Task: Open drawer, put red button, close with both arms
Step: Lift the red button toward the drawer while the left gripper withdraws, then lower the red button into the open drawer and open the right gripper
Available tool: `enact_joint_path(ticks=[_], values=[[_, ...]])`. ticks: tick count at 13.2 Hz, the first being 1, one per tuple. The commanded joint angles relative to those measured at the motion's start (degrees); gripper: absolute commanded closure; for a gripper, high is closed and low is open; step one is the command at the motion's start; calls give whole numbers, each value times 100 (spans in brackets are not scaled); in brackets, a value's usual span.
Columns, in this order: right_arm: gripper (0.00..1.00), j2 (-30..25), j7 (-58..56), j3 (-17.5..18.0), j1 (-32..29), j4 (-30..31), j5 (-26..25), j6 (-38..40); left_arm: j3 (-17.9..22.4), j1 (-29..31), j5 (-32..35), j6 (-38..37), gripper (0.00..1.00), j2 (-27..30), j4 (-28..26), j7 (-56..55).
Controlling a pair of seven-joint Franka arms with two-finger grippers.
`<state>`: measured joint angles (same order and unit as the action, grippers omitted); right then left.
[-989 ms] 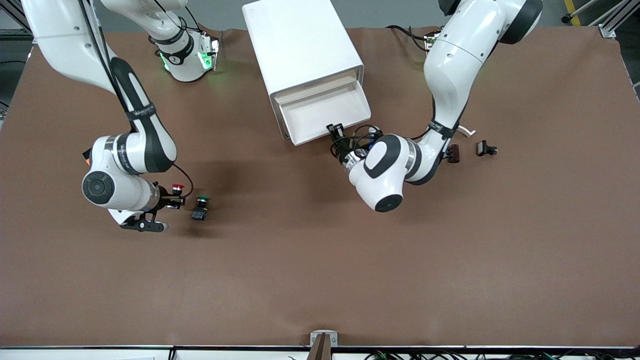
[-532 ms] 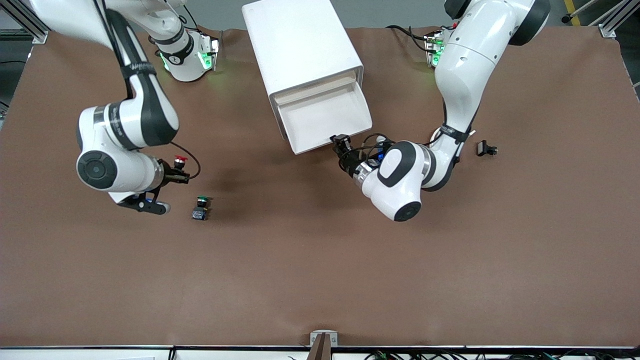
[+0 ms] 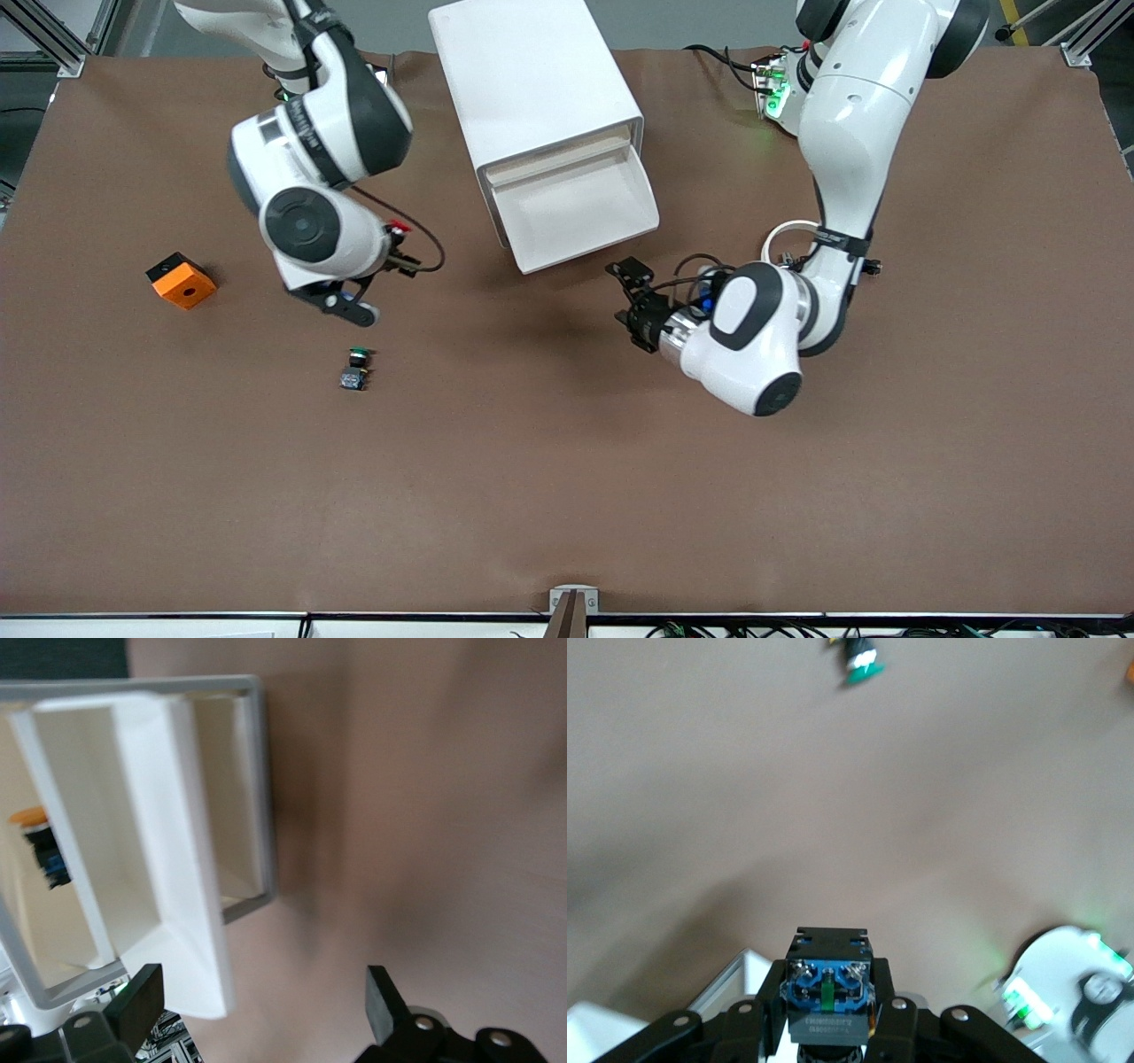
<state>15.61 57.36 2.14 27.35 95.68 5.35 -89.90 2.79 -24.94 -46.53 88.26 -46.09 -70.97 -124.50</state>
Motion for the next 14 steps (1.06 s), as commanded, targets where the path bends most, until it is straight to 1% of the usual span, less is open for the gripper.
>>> enact_joint_path(ticks=[1,3,5,6,8,10,12,14], values=[[67,-23,1299,-55,629,-268,395,17,554,6,30,-63,0,179,13,941],[67,108,2213,-55,1007,-462,659,-210,915,6,38,-98,0,188,13,1504],[67,283,3293,-55,1420,-471,730,-894,1214,6,187,-159,0,328,13,2111],[67,424,3751,-55,1631,-471,730,-1185,1294,6,449,-194,0,399,5,2340],[67,687,4447,-64,1870,-462,722,-1704,1286,-3,1142,-195,0,522,13,2605],[67,846,4765,-64,2028,-462,730,-1995,1286,-29,1758,-195,0,732,5,2877],[67,943,5064,-64,2142,-462,722,-2128,1286,-29,2251,-195,0,908,-4,3167],[67,944,5083,-64,2187,-454,722,-2128,1286,-11,2551,-195,0,1014,5,3492]])
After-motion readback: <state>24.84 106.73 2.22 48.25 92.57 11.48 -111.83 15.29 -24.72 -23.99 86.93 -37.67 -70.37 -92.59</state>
